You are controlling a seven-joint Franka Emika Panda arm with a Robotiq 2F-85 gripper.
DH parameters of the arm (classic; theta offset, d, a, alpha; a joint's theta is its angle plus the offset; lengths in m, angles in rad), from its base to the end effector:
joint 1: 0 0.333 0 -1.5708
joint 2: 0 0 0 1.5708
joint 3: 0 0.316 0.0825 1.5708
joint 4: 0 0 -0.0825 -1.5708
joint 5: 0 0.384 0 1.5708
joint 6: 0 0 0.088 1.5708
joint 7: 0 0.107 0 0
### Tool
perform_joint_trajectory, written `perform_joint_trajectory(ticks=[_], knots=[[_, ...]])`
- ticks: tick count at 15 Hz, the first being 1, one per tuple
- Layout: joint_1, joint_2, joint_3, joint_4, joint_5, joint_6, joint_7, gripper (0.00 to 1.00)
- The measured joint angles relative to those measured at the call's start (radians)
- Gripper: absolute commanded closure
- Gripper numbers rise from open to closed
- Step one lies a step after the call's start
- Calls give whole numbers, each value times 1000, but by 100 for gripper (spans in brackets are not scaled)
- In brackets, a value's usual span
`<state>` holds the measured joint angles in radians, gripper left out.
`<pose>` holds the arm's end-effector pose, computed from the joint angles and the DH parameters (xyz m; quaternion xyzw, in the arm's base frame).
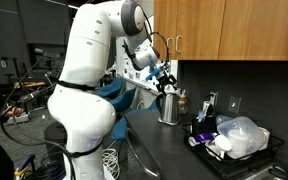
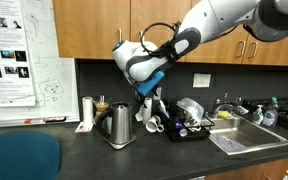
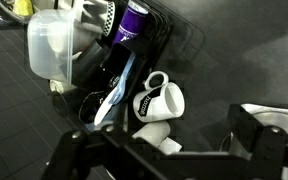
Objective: Take a fork and a knife off of the dish rack
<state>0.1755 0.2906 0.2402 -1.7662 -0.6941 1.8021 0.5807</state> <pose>0.5875 0.1891 0.3982 0.9506 0.0392 0.0375 0.3056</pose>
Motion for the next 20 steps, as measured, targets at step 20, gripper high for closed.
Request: perform_joint_trajectory(ticks=[20], knots=[[100, 314, -203, 315, 5, -135, 17, 0]])
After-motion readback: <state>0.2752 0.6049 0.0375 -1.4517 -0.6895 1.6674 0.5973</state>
